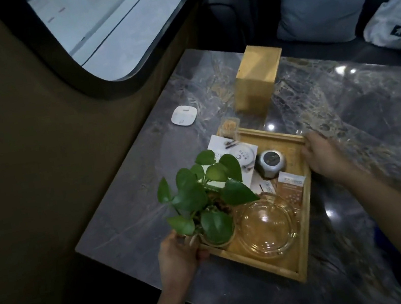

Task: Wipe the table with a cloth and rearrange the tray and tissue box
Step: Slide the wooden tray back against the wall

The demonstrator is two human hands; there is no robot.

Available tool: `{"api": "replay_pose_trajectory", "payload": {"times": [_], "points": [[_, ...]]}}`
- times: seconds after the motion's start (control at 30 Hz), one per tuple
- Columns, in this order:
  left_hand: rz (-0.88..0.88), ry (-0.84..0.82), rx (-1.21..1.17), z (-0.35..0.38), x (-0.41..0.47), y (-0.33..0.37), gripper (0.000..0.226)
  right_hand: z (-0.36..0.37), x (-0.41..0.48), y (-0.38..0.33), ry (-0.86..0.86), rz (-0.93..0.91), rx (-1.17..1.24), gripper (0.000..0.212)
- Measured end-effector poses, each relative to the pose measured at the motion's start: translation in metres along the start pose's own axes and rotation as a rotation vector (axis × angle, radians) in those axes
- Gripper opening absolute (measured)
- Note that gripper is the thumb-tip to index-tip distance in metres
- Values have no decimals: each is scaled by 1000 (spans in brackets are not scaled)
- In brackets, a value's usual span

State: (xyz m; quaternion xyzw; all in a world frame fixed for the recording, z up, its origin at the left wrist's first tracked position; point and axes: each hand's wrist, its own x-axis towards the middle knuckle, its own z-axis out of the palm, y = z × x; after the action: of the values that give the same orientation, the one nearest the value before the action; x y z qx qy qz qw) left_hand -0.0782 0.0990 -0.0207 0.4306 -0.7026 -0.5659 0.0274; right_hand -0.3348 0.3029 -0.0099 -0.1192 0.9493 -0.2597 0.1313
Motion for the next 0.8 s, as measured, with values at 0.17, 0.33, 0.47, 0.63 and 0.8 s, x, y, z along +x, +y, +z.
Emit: {"api": "replay_pose_trajectory", "payload": {"times": [0.17, 0.33, 0.47, 0.63, 0.8], "points": [[-62, 80, -135, -47, 15, 0, 16, 26, 5, -46, -72, 4, 41, 19], [-100, 153, -192, -96, 31, -2, 20, 61, 9, -91, -89, -25, 47, 22], [-119, 207, -208, -131, 45, -10, 17, 86, 14, -124, -87, -45, 16, 22], [-173, 266, -188, -164, 55, -23, 11, 114, 14, -159, -131, -72, 13, 24], [-202, 328, -126, -188, 66, -36, 13, 142, 9, -173, -169, -44, 41, 20]]}}
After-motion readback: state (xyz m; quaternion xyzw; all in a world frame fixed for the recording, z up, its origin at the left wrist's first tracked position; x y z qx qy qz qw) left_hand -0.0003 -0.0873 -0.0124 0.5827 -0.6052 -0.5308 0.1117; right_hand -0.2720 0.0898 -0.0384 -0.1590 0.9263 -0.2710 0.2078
